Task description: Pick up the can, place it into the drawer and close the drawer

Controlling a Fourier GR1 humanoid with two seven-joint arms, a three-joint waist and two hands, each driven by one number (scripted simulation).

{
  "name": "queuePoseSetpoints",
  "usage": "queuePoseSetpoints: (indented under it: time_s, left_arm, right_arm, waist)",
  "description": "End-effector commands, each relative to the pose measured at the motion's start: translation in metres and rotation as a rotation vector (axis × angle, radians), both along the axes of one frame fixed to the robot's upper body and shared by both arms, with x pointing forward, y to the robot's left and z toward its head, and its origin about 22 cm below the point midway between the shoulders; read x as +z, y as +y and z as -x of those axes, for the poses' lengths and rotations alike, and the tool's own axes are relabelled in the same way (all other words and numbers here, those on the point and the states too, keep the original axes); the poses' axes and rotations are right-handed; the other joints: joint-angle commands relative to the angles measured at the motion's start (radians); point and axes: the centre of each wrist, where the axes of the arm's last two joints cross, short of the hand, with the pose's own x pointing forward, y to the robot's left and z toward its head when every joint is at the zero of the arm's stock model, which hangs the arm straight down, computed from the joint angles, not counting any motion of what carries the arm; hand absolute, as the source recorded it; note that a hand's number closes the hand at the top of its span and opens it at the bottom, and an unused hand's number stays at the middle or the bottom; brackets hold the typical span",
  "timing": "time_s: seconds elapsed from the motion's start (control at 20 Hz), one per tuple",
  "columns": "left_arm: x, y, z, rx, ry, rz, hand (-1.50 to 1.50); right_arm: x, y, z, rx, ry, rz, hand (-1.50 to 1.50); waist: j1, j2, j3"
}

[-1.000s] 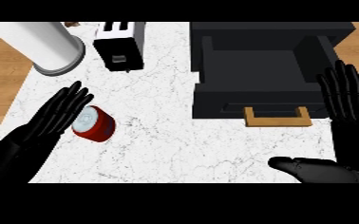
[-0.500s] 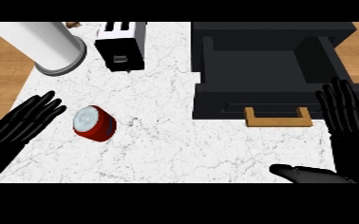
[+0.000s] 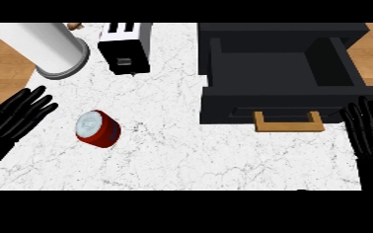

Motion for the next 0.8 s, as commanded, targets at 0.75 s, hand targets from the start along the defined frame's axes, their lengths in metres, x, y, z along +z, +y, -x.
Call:
queuePoseSetpoints:
  time_s: [0.75]
  left_arm:
    - [-0.060, -0.016, -0.026, 0.035, 0.027, -0.029, -1.50]
  right_arm:
    - [-0.009, -0.021, 0.004, -0.005, 0.005, 0.026, -1.50]
  waist:
    - [0.000, 0.000, 0.000]
